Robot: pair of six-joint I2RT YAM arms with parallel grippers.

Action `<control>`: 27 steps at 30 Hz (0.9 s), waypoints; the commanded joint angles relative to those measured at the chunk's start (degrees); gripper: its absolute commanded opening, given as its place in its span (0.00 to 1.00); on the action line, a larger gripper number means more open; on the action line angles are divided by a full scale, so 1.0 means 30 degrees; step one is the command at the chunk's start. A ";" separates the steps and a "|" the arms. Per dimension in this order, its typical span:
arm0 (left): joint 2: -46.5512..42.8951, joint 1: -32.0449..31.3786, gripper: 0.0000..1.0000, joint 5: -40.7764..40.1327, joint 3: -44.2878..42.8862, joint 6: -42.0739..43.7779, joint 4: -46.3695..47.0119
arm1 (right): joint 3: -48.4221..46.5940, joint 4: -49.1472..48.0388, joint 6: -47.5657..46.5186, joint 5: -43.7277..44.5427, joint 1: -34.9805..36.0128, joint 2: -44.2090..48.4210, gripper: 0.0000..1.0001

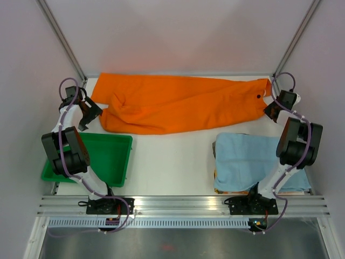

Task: Fold and stack the trousers
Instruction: Flatten the trousers out

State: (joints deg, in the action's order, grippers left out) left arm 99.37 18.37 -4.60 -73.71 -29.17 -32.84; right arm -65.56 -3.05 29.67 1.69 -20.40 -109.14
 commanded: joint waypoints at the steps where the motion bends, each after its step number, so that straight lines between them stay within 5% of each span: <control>1: -0.0488 0.0058 0.95 -0.0253 -0.0039 -0.0004 0.0663 | 0.1458 0.1892 -0.0750 0.0929 -0.0054 0.4879 0.00; 9: -0.0108 0.0087 0.95 -0.1568 -0.1091 -0.0501 0.0196 | 0.6000 0.5196 0.0215 0.1396 -0.0054 1.2348 0.00; 15: -0.0136 0.0116 0.95 -0.2596 -0.1621 -0.0326 -0.0040 | 0.8434 0.7546 0.0335 0.0873 -0.0054 1.4378 0.01; 20: -0.0019 0.0088 0.96 -0.2334 -0.1709 -0.0529 -0.0244 | 0.6799 0.8572 -0.1216 0.0256 -0.0054 1.2773 0.44; 27: 0.1503 0.0468 0.96 0.0651 -0.1388 -0.2200 -0.0453 | 0.3603 0.8313 -0.1746 -0.0123 -0.0054 1.1041 0.54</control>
State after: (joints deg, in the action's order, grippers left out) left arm 101.45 18.96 -7.97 -76.90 -31.75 -34.17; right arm -50.50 22.55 25.69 2.57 -20.47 -75.05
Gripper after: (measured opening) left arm 0.963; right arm 0.538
